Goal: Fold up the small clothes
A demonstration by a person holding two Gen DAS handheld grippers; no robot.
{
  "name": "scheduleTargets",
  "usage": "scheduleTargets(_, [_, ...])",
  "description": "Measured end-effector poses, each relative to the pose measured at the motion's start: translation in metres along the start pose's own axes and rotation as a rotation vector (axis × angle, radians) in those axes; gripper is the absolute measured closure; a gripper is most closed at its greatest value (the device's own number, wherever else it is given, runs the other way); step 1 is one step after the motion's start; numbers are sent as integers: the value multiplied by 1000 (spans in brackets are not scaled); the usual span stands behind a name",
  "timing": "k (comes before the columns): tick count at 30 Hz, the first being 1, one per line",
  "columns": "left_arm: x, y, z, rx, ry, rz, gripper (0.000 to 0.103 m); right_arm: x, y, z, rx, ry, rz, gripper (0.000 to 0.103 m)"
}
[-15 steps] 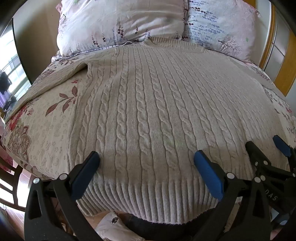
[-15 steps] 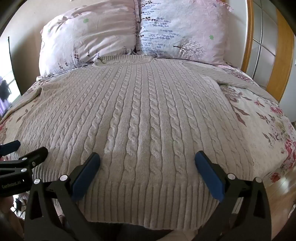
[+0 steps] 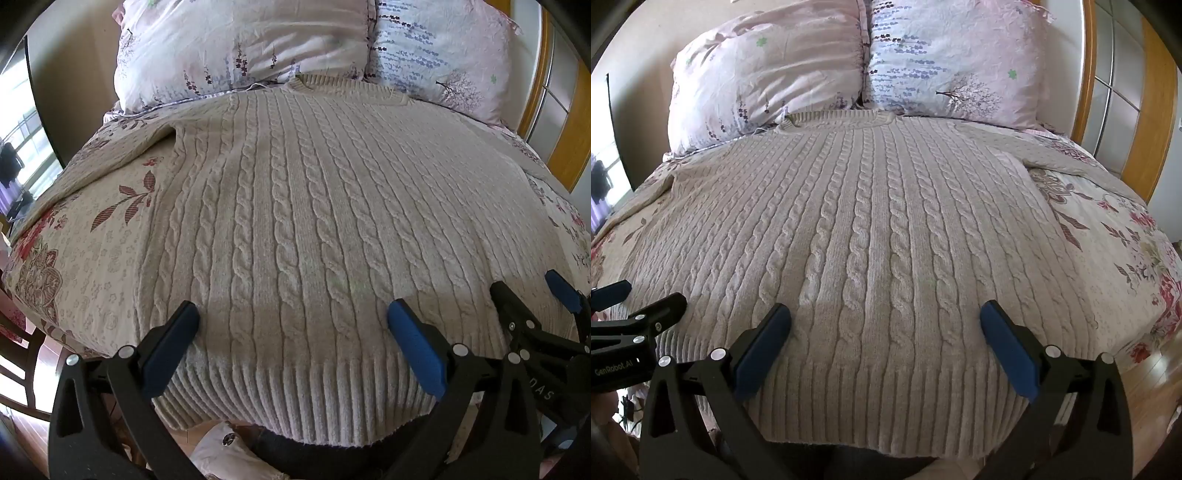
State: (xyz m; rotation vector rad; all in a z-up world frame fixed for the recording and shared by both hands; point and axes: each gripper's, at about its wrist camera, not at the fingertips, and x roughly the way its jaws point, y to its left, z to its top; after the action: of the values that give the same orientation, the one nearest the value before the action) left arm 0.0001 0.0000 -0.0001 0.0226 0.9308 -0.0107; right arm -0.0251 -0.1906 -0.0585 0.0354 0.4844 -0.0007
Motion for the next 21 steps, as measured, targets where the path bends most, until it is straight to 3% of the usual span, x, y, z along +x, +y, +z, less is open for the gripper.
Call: scheduleTargets(21, [1,-1,1,0,-12,0,2,-1,-1,-2,-1,-19,1,1])
